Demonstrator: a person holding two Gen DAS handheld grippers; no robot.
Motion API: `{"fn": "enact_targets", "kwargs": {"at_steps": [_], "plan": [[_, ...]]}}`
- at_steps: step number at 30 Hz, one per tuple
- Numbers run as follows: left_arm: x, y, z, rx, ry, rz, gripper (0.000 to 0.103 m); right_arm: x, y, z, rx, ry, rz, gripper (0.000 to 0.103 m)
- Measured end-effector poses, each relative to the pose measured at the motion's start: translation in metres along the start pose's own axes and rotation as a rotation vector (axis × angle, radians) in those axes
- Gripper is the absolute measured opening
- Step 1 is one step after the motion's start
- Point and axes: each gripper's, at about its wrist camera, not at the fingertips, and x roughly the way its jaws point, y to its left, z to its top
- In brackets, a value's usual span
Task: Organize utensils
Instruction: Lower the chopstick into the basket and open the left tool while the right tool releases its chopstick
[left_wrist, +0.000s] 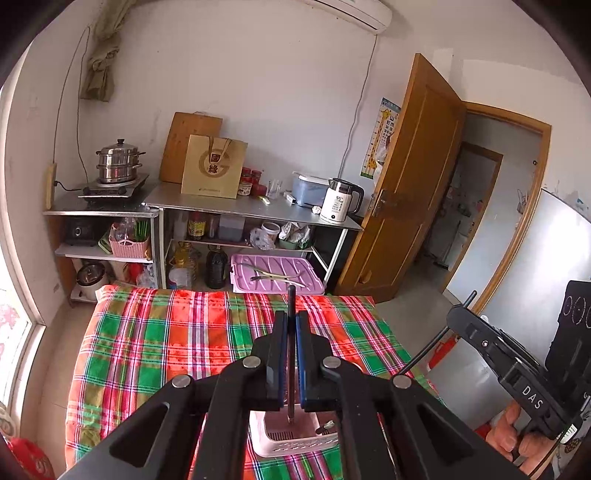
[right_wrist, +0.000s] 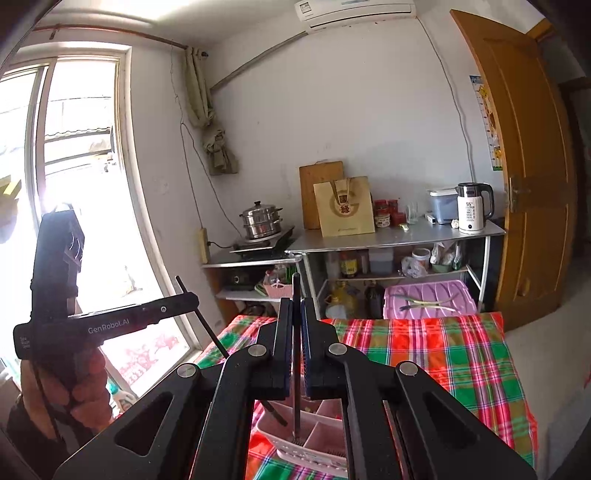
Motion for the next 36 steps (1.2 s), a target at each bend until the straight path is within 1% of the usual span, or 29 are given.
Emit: {"fn": "enact_targets", "kwargs": {"at_steps": [5,13,20,23,24,26,28,30,36], "plan": [[0.02,0.01,-0.013,-0.001,0.036,-0.004,0.004,0.022,-0.001,-0.017,0.0,0.045,-0.002,0.004],[0.041,0.018,-0.034,-0.008,0.082,-0.008,0.004,0.047,-0.005,-0.043,-0.003,0.124,-0.01,0.004],[0.045,0.025,-0.046,-0.013,0.089,0.011,0.004,0.058,-0.012,-0.058,0.009,0.175,-0.016,0.004],[0.04,0.026,-0.048,-0.007,0.074,0.02,0.006,0.059,-0.012,-0.062,0.006,0.189,-0.023,0.005],[0.037,0.025,-0.048,-0.004,0.067,0.025,0.009,0.057,-0.012,-0.063,0.003,0.19,-0.022,0.006],[0.028,0.023,-0.049,0.005,0.043,0.035,0.016,0.051,-0.011,-0.063,-0.005,0.183,-0.019,0.014],[0.016,0.021,-0.049,0.01,0.016,0.038,0.028,0.043,-0.009,-0.062,-0.017,0.17,-0.015,0.015],[0.002,0.02,-0.05,0.012,-0.016,0.04,0.034,0.031,-0.008,-0.061,-0.03,0.153,-0.02,0.015],[-0.041,0.011,-0.067,0.022,-0.077,0.049,0.035,-0.016,-0.005,-0.061,-0.045,0.09,-0.022,0.017]]}}
